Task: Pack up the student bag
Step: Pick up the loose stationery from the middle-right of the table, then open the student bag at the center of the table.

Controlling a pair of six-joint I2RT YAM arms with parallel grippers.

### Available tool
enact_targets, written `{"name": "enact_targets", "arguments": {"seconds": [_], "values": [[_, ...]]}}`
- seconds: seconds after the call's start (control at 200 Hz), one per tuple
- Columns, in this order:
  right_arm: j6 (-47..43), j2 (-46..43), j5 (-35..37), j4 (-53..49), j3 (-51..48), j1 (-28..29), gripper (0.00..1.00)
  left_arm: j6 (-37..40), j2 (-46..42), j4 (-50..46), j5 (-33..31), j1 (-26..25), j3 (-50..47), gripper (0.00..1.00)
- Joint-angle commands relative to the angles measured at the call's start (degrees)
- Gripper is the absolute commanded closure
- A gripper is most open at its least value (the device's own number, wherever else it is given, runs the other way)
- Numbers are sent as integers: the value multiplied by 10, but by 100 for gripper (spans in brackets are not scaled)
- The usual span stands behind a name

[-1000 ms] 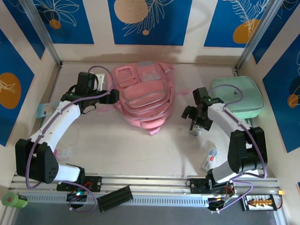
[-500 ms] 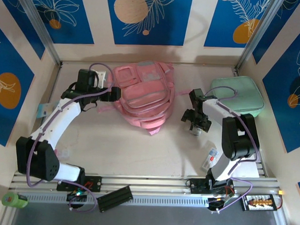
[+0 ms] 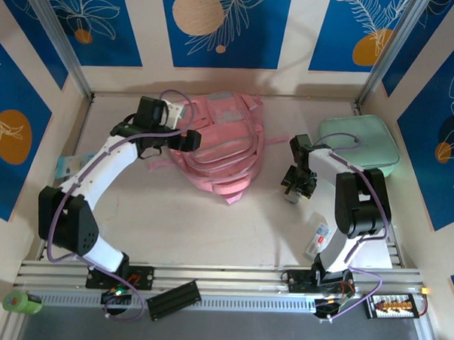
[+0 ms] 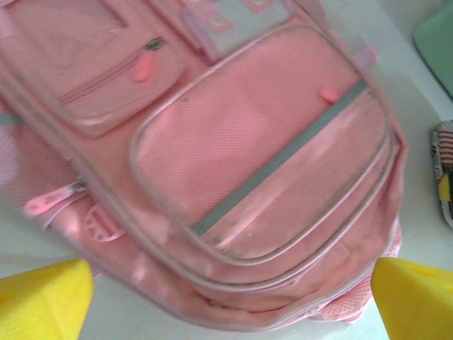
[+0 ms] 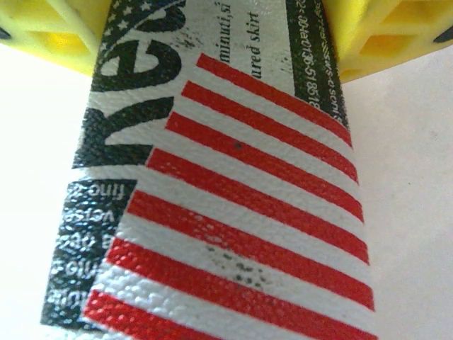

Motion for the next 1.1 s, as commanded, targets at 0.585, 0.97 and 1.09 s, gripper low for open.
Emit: {"name": "enact_targets", "arguments": {"seconds": [0.585, 0.97, 1.09], "values": [[8, -210, -94, 60, -42, 15, 47, 395, 282, -187, -73, -126, 263, 37], [14, -214, -98, 64, -39, 22, 46, 441, 357, -238, -77, -126, 343, 36], [15, -212, -99, 66, -38, 22, 46, 440, 356, -232, -73, -126, 345, 33]]}}
